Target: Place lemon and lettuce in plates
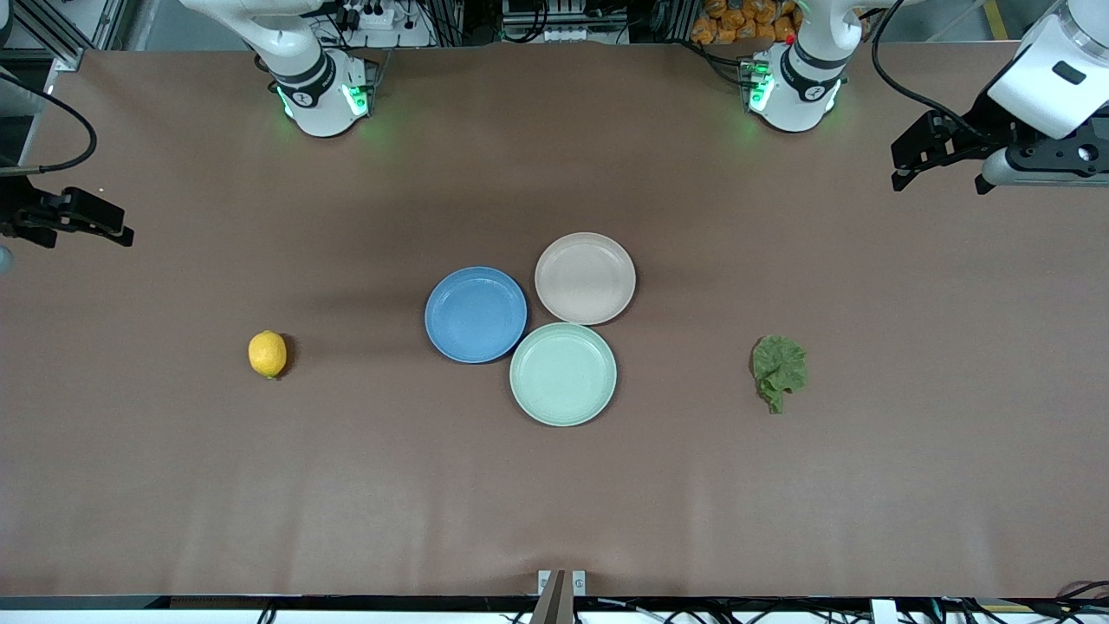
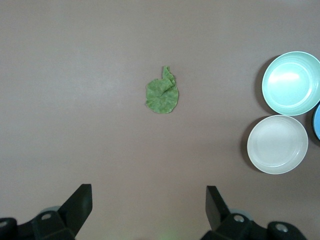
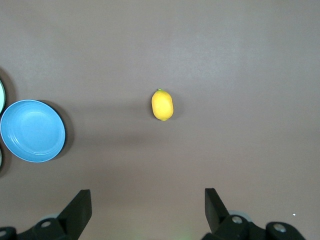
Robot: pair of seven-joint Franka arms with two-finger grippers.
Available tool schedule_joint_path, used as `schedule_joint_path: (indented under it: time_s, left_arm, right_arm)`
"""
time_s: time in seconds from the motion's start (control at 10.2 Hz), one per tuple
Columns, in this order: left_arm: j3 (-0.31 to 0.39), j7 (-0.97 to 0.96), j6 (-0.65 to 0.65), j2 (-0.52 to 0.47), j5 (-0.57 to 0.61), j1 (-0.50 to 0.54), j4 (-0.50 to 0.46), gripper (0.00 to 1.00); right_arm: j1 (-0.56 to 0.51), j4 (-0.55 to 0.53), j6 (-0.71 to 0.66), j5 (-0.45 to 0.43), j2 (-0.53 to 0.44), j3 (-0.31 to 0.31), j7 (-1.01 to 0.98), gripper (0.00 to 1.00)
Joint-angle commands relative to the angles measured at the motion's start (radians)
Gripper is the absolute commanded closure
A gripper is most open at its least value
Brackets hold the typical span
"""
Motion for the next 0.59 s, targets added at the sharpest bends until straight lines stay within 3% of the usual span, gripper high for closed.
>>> schedule_joint_path:
  time_s: [0.0, 0.49]
  left_arm:
    - [0.004, 0.032, -0.016, 0.002, -0.019, 0.006, 0.016, 0.00]
    - [0.004, 0.024, -0.014, 0.028, -0.019, 0.000, 0.015, 0.00]
  right_arm:
    - [-0.016, -0.015, 0.006, -0.002, -0.016, 0.013, 0.005, 0.00]
    - [-0.017, -0.016, 0.006, 0.000, -0.016, 0.013, 0.005, 0.00]
